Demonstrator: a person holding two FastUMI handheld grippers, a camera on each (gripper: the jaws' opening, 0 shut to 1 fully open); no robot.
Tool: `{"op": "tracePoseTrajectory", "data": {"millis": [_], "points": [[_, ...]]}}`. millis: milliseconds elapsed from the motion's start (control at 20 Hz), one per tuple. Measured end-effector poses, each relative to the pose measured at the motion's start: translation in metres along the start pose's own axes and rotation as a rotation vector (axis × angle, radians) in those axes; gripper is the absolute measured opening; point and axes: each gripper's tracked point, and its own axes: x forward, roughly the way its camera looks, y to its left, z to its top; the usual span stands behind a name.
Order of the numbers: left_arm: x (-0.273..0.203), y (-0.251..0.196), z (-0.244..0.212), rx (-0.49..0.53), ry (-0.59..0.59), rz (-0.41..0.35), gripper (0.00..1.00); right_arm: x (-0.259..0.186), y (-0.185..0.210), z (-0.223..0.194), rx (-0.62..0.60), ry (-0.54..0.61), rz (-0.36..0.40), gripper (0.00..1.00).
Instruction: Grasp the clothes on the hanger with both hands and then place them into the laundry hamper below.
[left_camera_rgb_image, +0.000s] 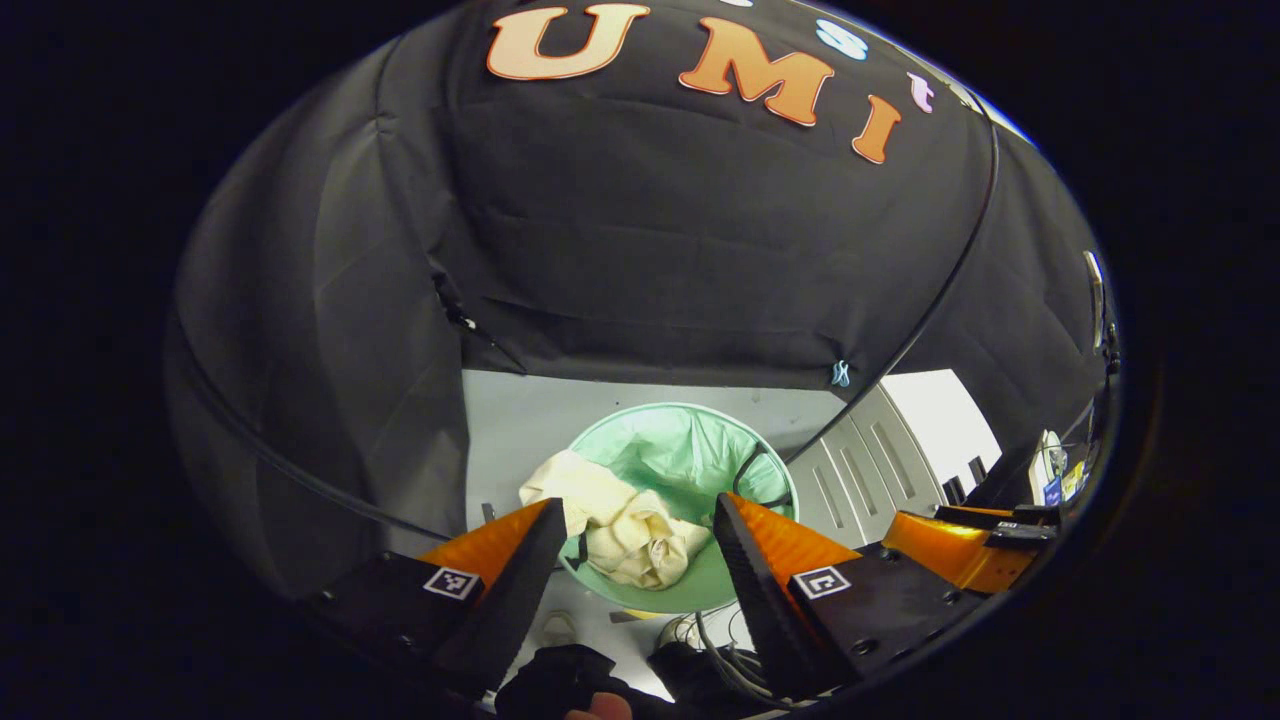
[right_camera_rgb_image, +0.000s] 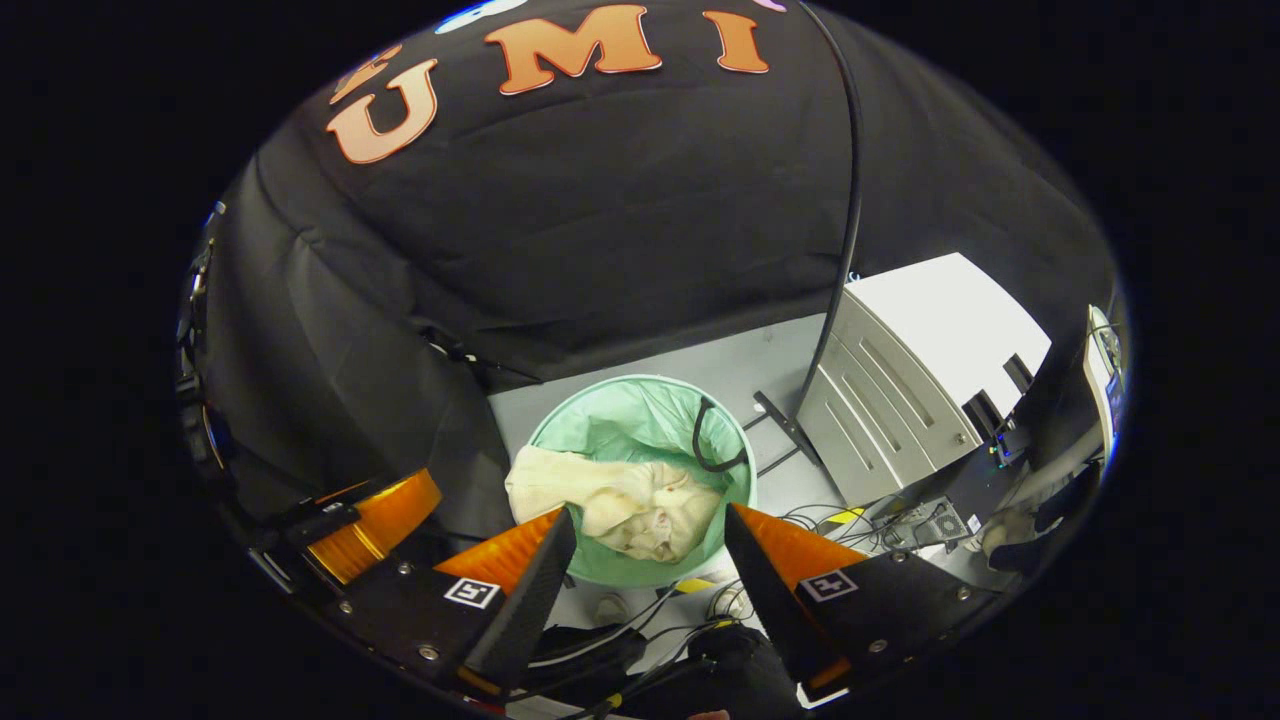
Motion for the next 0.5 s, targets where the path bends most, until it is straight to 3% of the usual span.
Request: {"op": "tracePoseTrajectory", "data": {"millis": [250,500], "points": [[-0.013,-0.002,0.017,-0.007,-0.079,-0.018,0.98,-0.011,0.004,0.01,-0.01,-0.036,-0.002,0.95],[-0.061,-0.02,0.085,0.043,-0.32,-0.067,0.98,-0.054,0.008,0.077,-0.053,-0.26,-0.01,0.95]]}}
